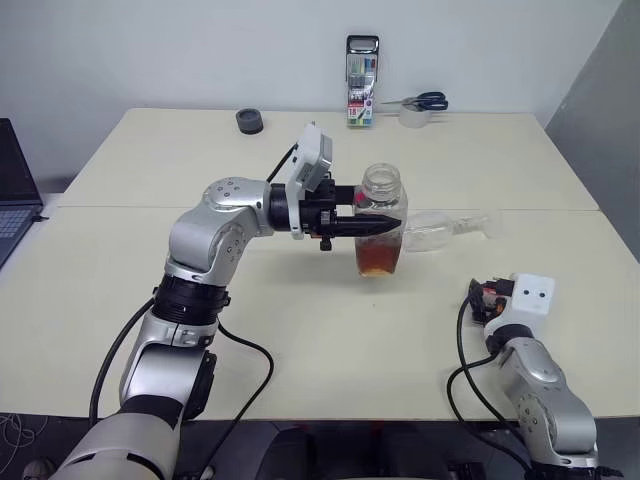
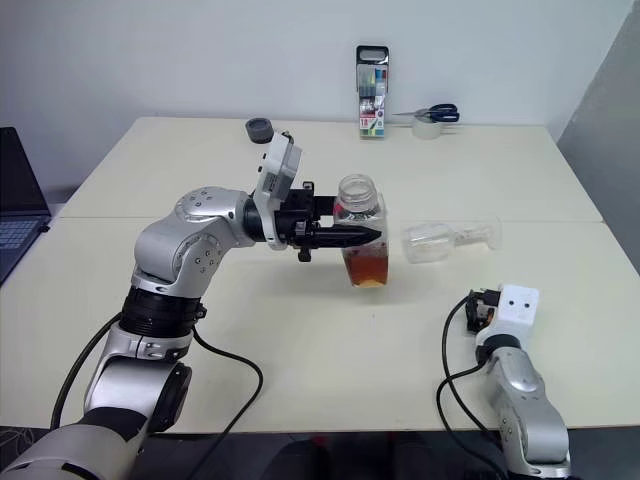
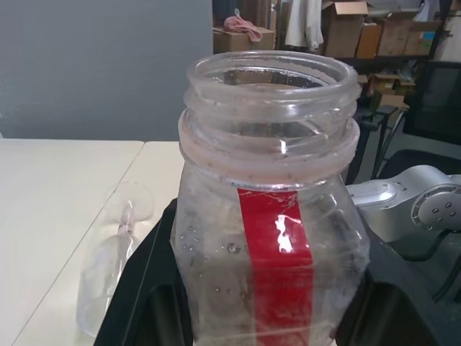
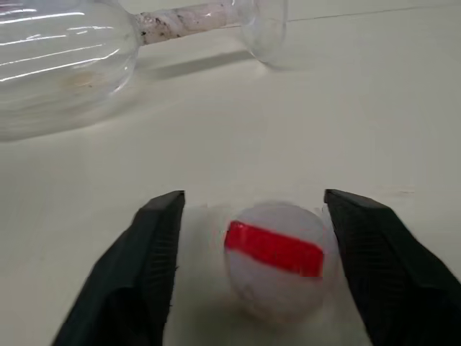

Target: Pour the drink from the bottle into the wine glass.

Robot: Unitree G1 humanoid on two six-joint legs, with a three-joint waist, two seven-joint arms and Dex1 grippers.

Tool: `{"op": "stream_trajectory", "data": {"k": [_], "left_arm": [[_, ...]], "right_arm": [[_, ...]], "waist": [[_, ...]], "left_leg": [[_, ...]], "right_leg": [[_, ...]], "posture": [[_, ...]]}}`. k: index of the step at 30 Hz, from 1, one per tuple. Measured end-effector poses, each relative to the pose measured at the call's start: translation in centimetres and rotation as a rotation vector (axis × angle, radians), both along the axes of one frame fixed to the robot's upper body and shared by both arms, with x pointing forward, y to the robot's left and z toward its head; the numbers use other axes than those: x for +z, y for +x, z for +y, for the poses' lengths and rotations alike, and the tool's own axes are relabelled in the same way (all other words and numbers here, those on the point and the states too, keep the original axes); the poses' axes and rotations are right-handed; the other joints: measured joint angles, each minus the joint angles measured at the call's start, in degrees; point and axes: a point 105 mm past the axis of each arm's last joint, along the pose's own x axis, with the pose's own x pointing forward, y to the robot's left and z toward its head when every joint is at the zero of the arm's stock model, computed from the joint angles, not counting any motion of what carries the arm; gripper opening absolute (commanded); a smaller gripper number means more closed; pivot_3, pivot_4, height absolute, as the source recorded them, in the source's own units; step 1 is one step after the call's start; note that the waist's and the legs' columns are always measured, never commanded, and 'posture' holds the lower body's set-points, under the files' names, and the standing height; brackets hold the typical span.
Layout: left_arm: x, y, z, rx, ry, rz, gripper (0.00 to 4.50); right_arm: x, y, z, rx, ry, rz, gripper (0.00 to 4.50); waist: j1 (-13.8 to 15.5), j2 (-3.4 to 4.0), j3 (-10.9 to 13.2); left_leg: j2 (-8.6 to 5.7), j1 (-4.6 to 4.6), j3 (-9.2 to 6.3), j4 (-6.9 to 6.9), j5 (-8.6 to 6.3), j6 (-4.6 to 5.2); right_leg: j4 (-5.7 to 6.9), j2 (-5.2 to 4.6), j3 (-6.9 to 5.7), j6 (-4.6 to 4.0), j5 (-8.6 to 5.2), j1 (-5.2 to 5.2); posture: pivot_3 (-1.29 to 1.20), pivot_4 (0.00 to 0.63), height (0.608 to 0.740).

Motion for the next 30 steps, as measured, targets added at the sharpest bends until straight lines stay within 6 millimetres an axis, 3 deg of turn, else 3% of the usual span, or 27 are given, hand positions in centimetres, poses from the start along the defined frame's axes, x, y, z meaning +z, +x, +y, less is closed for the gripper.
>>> {"op": "stream_trajectory", "data": {"k": [6,11,17,22,27,30], "left_arm": [[0.0,0.0,0.0,0.003,0.001,0.0,1.88],[-0.1,0.2,0.3,0.021,0.005,-0.001,1.88],[-0.9,1.2,1.1,0.119,0.001,0.018,1.88],[-0.4,4.2,2.7,0.375,-0.058,-0.016,1.88],[-0.5,7.1,4.8,0.696,-0.127,-0.032,1.88],[-0.9,8.8,7.6,0.949,-0.169,-0.023,1.88]], "right_arm": [[0.9,-0.1,-0.5,0.053,-0.093,0.014,4.43],[5.9,-1.1,1.6,0.298,-0.223,-0.078,4.43],[12.2,-4.0,5.8,0.747,-0.177,-0.183,4.43],[17.1,-4.7,8.8,0.994,-0.122,-0.274,4.43],[17.5,-3.9,10.9,1.055,-0.061,-0.269,4.43],[17.9,-3.5,11.9,1.08,-0.044,-0.281,4.43]], "waist": [[-0.01,0.0,0.0],[-0.03,0.03,0.02],[-0.01,-0.01,0.03],[-0.02,-0.09,0.03],[0.14,-0.11,0.04],[0.05,-0.14,0.05]], "left_leg": [[-0.01,0.0,0.0,0.0,0.0,0.0],[-0.01,0.0,-0.02,0.01,-0.01,0.01],[-0.02,-0.02,-0.13,0.04,-0.02,0.04],[-0.03,-0.03,-0.25,0.06,-0.11,0.22],[-0.08,-0.13,-0.22,0.07,-0.01,0.05],[-0.08,-0.13,-0.19,0.09,-0.01,0.05]], "right_leg": [[0.02,0.0,0.01,0.0,0.0,0.0],[0.01,0.01,-0.01,0.0,0.0,0.0],[0.0,-0.01,-0.1,0.0,0.0,0.05],[0.0,-0.02,-0.2,0.0,0.01,0.09],[-0.06,-0.11,-0.17,0.0,0.01,0.06],[-0.03,-0.12,-0.13,0.01,0.01,0.01]], "posture": [[0.0,0.15,0.74],[0.0,0.15,0.74],[0.0,0.15,0.74],[0.0,0.15,0.74],[0.0,0.15,0.74],[0.0,0.15,0.74]]}}
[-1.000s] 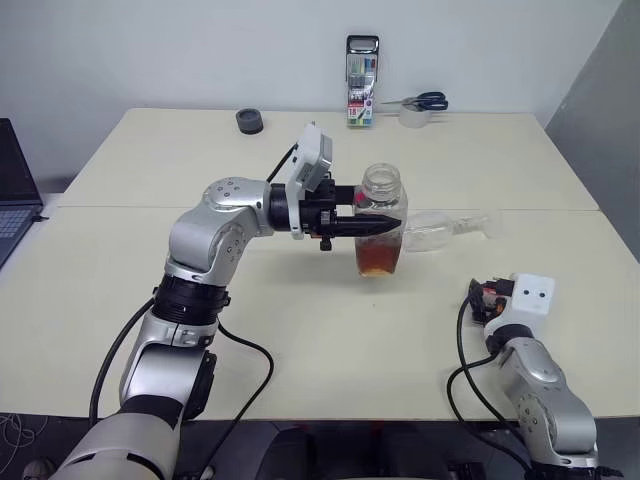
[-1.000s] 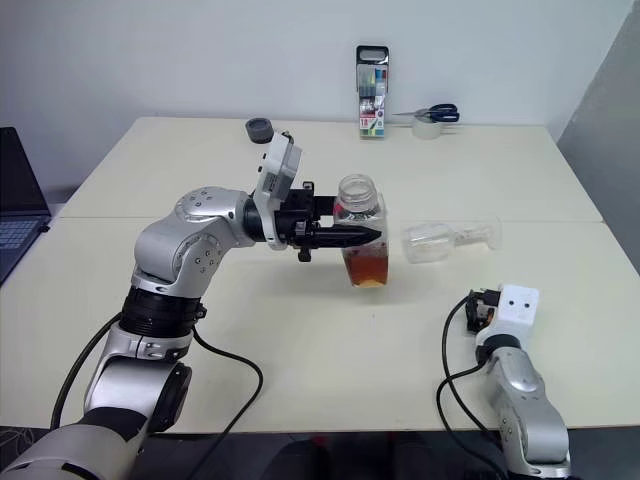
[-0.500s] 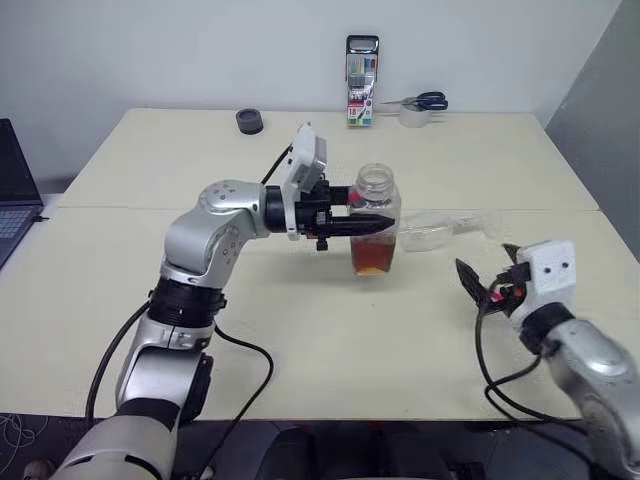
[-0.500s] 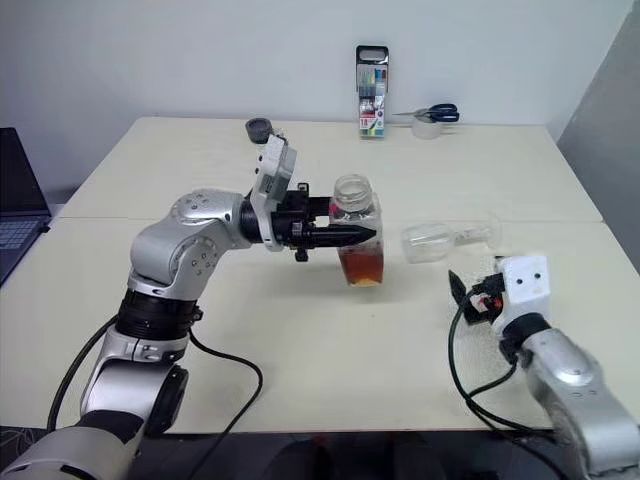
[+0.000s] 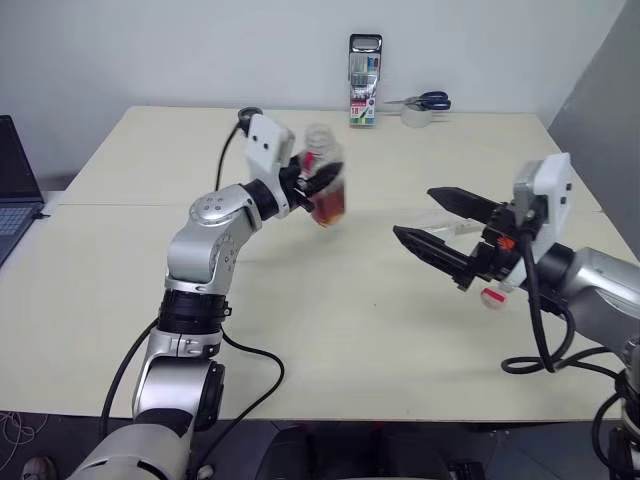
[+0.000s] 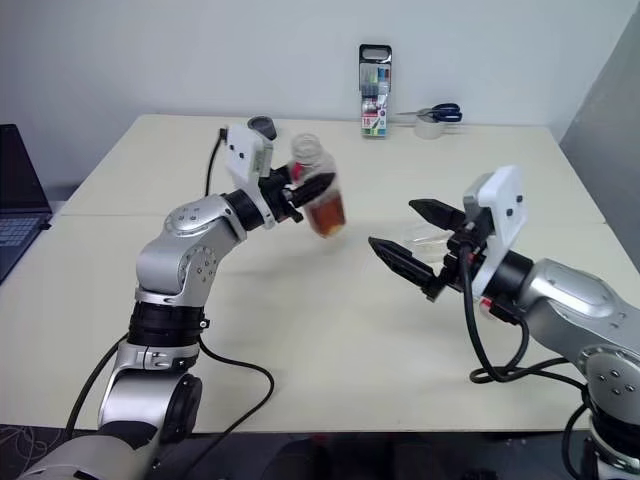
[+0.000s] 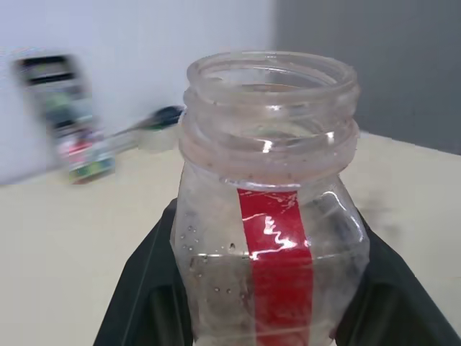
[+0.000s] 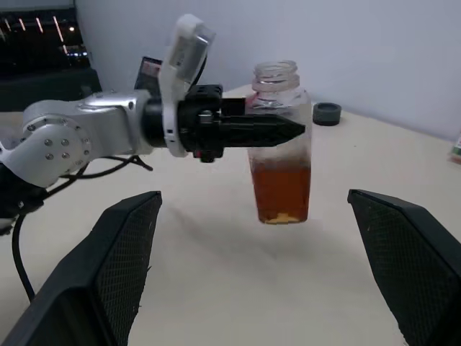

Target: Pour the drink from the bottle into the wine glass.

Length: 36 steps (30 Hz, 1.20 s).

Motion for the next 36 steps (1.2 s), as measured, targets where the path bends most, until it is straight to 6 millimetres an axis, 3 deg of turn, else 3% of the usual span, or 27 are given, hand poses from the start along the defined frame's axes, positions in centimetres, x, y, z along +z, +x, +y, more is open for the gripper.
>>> {"op": "stream_trajectory", "data": {"k": [6,11,23,30,36], "left_arm": [[-0.5,1.2,6.4,0.401,-0.082,-0.006,1.88],[-3.2,1.0,9.9,0.519,-0.132,0.04,1.88],[-5.8,1.5,13.9,0.598,-0.069,0.045,1.88],[-5.8,2.1,14.1,0.608,-0.067,0.033,1.88],[-5.9,2.4,14.1,0.606,-0.081,0.04,3.67]], "right_arm": [[1.0,0.7,1.4,0.045,0.019,-0.022,4.43],[0.2,1.7,1.6,0.047,0.016,0.007,4.43],[0.4,1.9,2.4,0.079,0.028,-0.008,4.43],[0.4,2.1,2.4,0.065,0.03,-0.014,4.43],[0.4,2.2,2.3,0.047,0.03,-0.017,4.5]], "waist": [[0.01,-0.02,-0.01],[0.2,-0.05,-0.02],[0.17,-0.19,-0.03],[0.17,-0.21,-0.05],[0.15,-0.22,-0.05]], "left_leg": [[0.01,0.01,-0.04,0.0,0.01,-0.01],[0.0,0.0,-0.03,0.0,0.01,-0.03],[0.0,0.0,-0.06,0.0,0.02,-0.03],[0.0,0.0,-0.07,0.0,0.02,-0.03],[0.0,0.01,-0.06,0.0,0.02,-0.03]], "right_leg": [[0.02,0.0,-0.05,0.0,0.0,-0.01],[-0.01,-0.04,-0.07,0.0,0.0,-0.01],[0.01,-0.05,-0.14,0.0,0.0,-0.02],[0.01,-0.06,-0.15,0.0,0.0,-0.02],[0.02,-0.06,-0.15,0.0,0.0,-0.02]], "posture": [[0.0,0.15,0.74],[0.0,0.15,0.74],[0.0,0.15,0.74],[0.0,0.15,0.74],[0.0,0.15,0.74]]}}
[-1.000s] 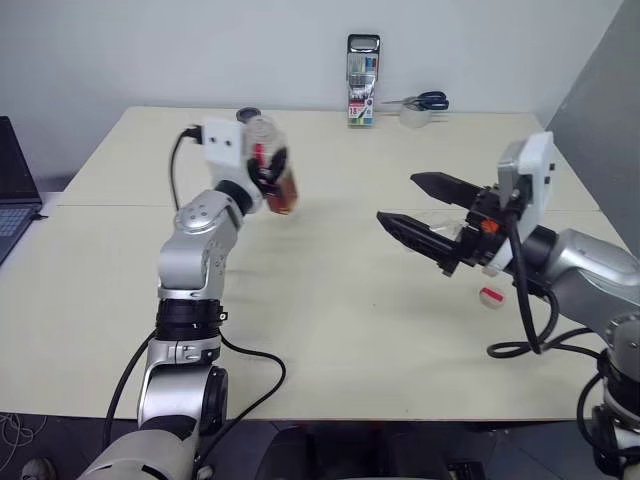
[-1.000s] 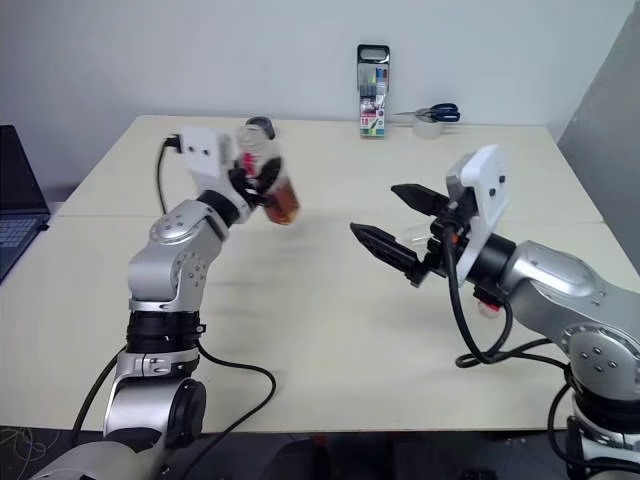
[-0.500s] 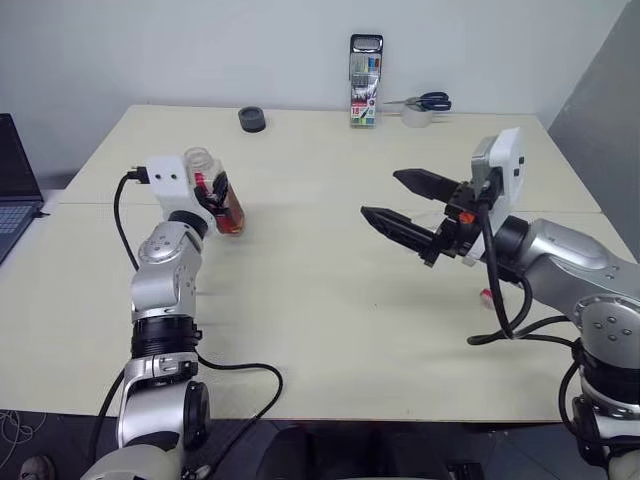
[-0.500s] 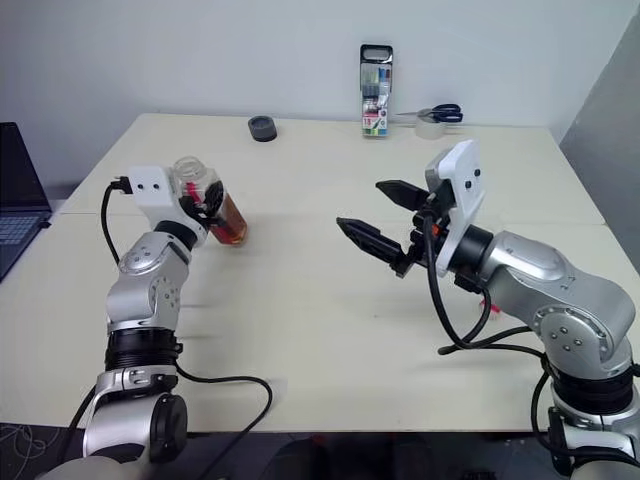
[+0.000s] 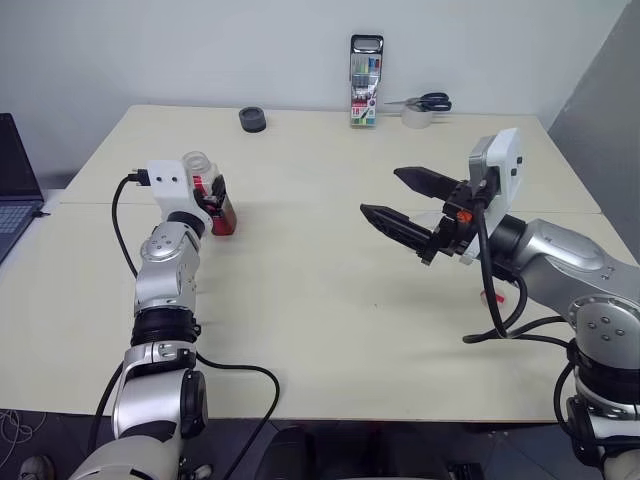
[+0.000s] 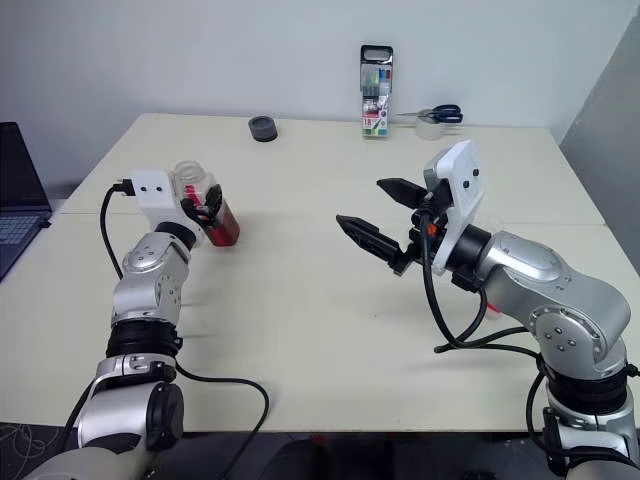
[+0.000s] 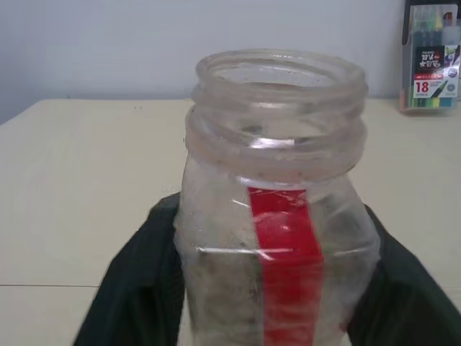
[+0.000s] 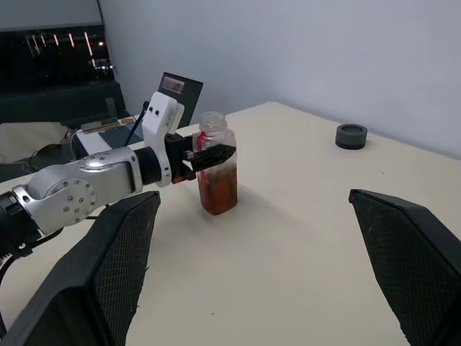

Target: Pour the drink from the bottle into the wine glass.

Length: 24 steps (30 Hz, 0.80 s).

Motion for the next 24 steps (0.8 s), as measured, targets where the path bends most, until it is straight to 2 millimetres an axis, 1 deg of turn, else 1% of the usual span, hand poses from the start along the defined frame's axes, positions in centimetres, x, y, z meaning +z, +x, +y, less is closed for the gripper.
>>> {"op": "stream_trajectory", "data": {"k": [2,3,8,10,13,16,19,23,24], "left_arm": [[-0.1,0.0,0.1,0.0,-0.007,0.002,4.28],[-0.2,0.1,0.1,0.0,-0.008,0.006,4.47],[-1.0,-0.2,0.1,-0.011,-0.011,0.03,4.47],[-2.1,-0.8,0.3,-0.01,-0.01,0.055,4.47],[-4.2,-1.8,0.4,-0.006,-0.018,0.115,4.47],[-4.9,-2.8,0.4,0.0,-0.026,0.138,4.47],[-5.8,-4.5,0.6,0.003,-0.019,0.166,4.47],[-8.9,-8.0,0.6,-0.002,-0.027,0.285,4.47],[-9.4,-8.9,0.4,-0.021,-0.02,0.312,4.47]], "right_arm": [[0.0,0.0,0.0,-0.002,0.0,-0.001,4.5],[0.0,0.0,0.0,-0.002,0.0,-0.001,4.5],[-0.1,-0.1,0.0,-0.004,-0.001,-0.002,4.5],[-0.2,-0.1,-0.1,-0.011,0.0,0.003,4.5],[-0.3,-0.1,-0.1,-0.02,0.001,0.004,4.5],[-0.8,-0.3,-0.2,-0.027,-0.001,0.015,4.5],[-1.3,-0.6,-0.4,-0.047,-0.001,0.023,4.5],[-2.8,-1.2,-1.4,-0.108,0.0,0.058,4.5],[-3.3,-1.5,-1.8,-0.126,-0.011,0.07,4.5]], "waist": [[0.0,0.0,0.0],[-0.01,0.0,0.0],[-0.02,0.0,0.0],[-0.17,0.0,0.0],[-0.17,0.0,0.0],[-0.13,-0.05,-0.03],[-0.22,-0.06,-0.05],[-0.15,-0.08,-0.07],[-0.12,-0.09,-0.07]], "left_leg": [[0.0,0.0,0.0,0.0,0.0,0.0],[0.0,0.0,0.0,0.0,0.0,0.0],[0.0,0.0,0.0,0.0,0.0,0.0],[0.0,0.01,0.01,0.0,0.0,0.0],[0.01,0.0,-0.03,0.0,0.0,0.0],[0.01,0.0,-0.04,0.0,0.0,0.0],[0.01,0.01,0.0,-0.03,0.0,0.0],[0.03,0.01,-0.02,-0.05,-0.01,0.0],[0.03,0.01,-0.02,-0.05,-0.01,0.01]], "right_leg": [[0.0,0.0,0.0,0.0,0.0,0.0],[0.0,0.0,0.0,0.0,0.0,0.0],[0.0,0.0,0.01,0.0,0.0,0.0],[0.0,0.0,0.03,0.0,0.0,0.0],[0.0,0.0,-0.01,0.0,0.0,-0.01],[0.01,-0.01,0.0,0.0,0.0,-0.01],[-0.01,-0.01,0.04,0.0,0.0,-0.01],[-0.01,-0.01,0.03,0.0,0.0,0.0],[0.0,-0.01,0.03,0.0,0.0,0.01]], "posture": [[0.0,0.15,0.74],[0.0,0.15,0.74],[0.0,0.15,0.74],[0.0,0.15,0.74],[0.0,0.15,0.74],[0.0,0.15,0.74],[0.0,0.15,0.74],[0.0,0.15,0.74],[0.0,0.15,0.74]]}}
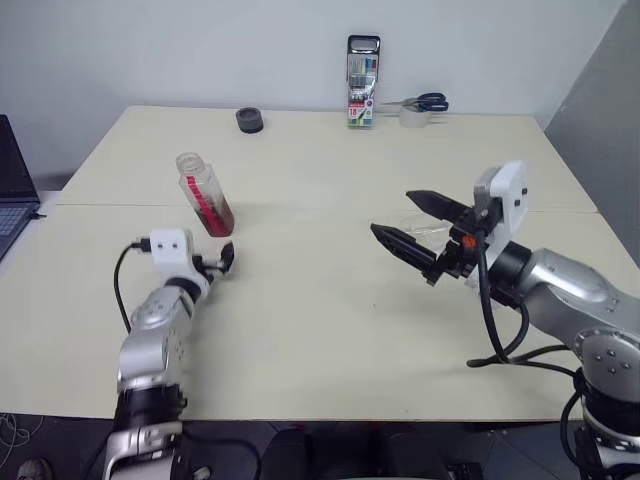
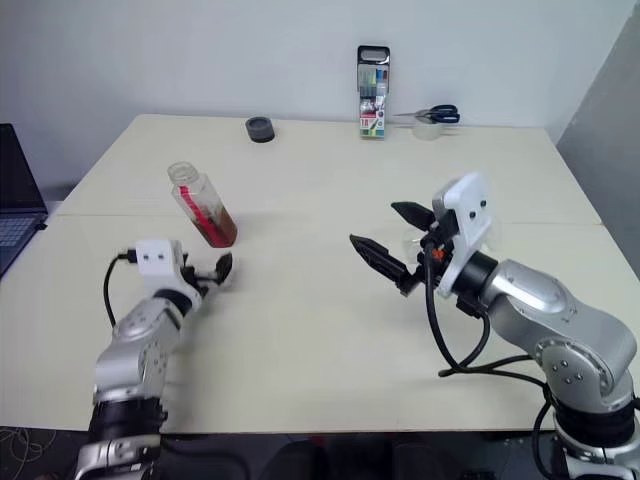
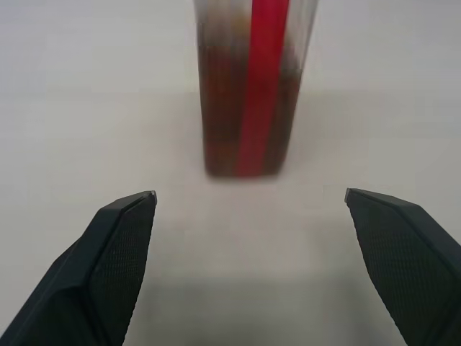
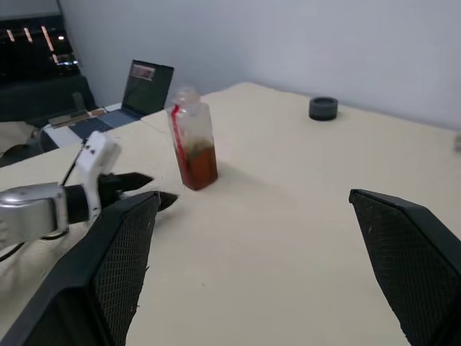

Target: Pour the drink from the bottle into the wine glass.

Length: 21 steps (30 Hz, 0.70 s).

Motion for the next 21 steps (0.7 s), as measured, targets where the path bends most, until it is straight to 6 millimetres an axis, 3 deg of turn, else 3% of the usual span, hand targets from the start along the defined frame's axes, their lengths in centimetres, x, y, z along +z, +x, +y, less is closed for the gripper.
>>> {"op": "stream_trajectory", "data": {"k": [2,4,7,10,12,14,21], "left_arm": [[-0.3,-1.4,-1.8,-0.139,0.042,0.038,4.47],[0.5,-3.0,-6.0,-0.454,0.124,0.055,4.47],[3.8,-4.2,-11.5,-0.813,0.088,-0.016,4.47],[8.2,-4.4,-14.3,-1.058,0.083,-0.101,4.47],[11.2,-4.4,-15.4,-1.17,0.119,-0.171,4.47],[12.5,-4.6,-15.9,-1.236,0.132,-0.197,4.47],[12.4,-4.0,-16.2,-1.309,0.095,-0.143,4.47]], "right_arm": [[-1.8,-0.4,-1.3,-0.063,-0.092,0.028,4.5],[-4.5,0.0,-4.3,-0.207,-0.328,0.041,4.5],[-6.0,1.1,-8.6,-0.38,-0.579,-0.008,4.5],[-5.5,2.1,-11.0,-0.451,-0.713,-0.11,4.5],[-5.4,3.0,-12.4,-0.476,-0.805,-0.172,4.5],[-5.8,3.8,-13.2,-0.473,-0.891,-0.222,4.5],[-7.8,7.0,-15.2,-0.419,-1.106,-0.339,4.5]], "waist": [[0.2,0.0,0.0],[1.08,-0.01,0.0],[1.56,0.0,-0.01],[1.28,0.0,-0.01],[0.78,0.01,-0.01],[0.14,0.05,-0.03],[-0.17,0.05,0.03]], "left_leg": [[-0.01,0.01,0.0,-0.01,0.0,0.0],[-0.08,0.01,0.01,0.0,0.0,0.0],[-0.13,0.11,0.04,0.01,0.05,0.05],[-0.09,0.18,0.03,0.0,0.16,-0.06],[-0.07,0.29,0.09,-0.08,0.17,-0.07],[-0.07,0.34,0.15,-0.18,0.17,-0.07],[-0.08,0.31,0.16,-0.12,0.18,-0.06]], "right_leg": [[-0.03,0.0,-0.01,0.0,0.0,0.05],[-0.04,-0.07,-0.02,0.0,0.0,0.07],[0.0,-0.09,0.02,-0.01,0.03,0.12],[0.07,0.07,0.05,-0.06,0.06,0.13],[0.06,0.13,0.14,-0.07,0.07,0.17],[0.01,0.13,0.21,-0.08,0.07,0.18],[0.01,0.13,0.25,-0.08,0.07,0.15]], "posture": [[0.0,0.15,0.74],[0.0,0.15,0.74],[0.0,0.15,0.74],[0.0,0.15,0.74],[0.0,0.15,0.74],[0.0,0.15,0.74],[0.0,0.15,0.74]]}}
